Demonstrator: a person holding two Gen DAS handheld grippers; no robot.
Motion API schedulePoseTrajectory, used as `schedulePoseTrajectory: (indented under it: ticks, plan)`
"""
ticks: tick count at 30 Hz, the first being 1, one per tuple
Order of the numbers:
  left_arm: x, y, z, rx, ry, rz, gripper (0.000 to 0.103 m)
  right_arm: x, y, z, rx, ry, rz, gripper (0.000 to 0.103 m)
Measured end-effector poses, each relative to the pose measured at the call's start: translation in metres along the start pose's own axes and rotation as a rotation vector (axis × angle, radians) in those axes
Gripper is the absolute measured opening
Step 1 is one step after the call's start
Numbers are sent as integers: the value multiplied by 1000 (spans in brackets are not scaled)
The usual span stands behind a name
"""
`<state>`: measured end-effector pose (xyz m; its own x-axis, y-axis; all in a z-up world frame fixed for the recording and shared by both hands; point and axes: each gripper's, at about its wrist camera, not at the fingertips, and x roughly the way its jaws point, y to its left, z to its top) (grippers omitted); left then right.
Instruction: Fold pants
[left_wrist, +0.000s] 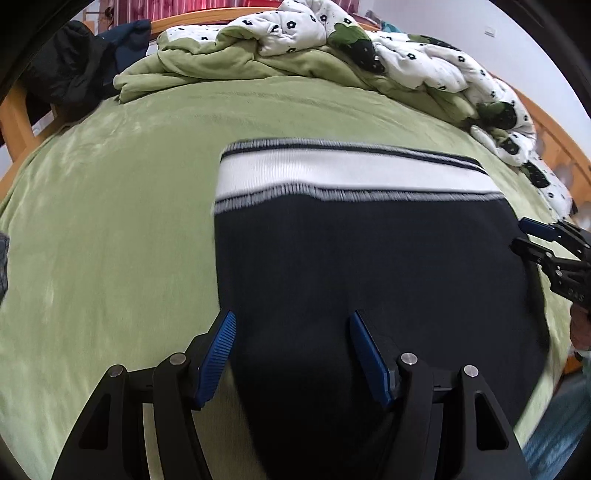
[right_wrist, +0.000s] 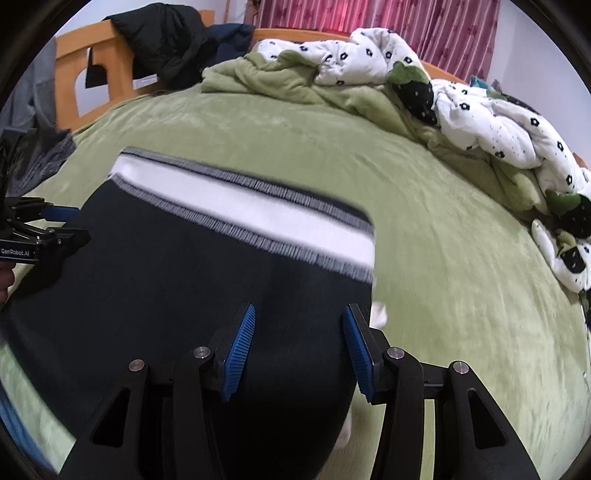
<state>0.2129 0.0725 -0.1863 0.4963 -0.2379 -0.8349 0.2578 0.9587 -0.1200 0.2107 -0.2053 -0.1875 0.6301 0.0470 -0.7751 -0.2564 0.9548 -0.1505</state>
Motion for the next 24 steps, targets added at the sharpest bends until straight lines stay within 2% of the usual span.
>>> schedulePoseTrajectory:
  ticks: [6,10,13,14,15,18,21,24]
  plan:
    - [-27,19,-35,-170,43,-112,63,-20,-1,-26,41,42,23,48]
    - [-44,8,-67,-171,53,-142,63,-29,13,-47,-8,95,-14,48]
    - [-44,0,-91,-171,132,-200,63,-41,19,-56,-28,95,-57,48]
    - [-44,-2,-99,-181,141,-197,63,-49,19,-59,-14,94,-61,48]
    - [-48,-5,-105,-183,121,-187,63,-56,18,-61,15,84,-54,48]
    - [-61,-22,-111,-100,102,-134,62,-75,15,-64,75,21,-22,48]
    - [-82,-31,-107,-75,-12,-81,62,-86,21,-61,83,-58,-3,54]
    - [-89,-36,-97,-87,-60,-77,62,-78,28,-64,88,-75,13,57]
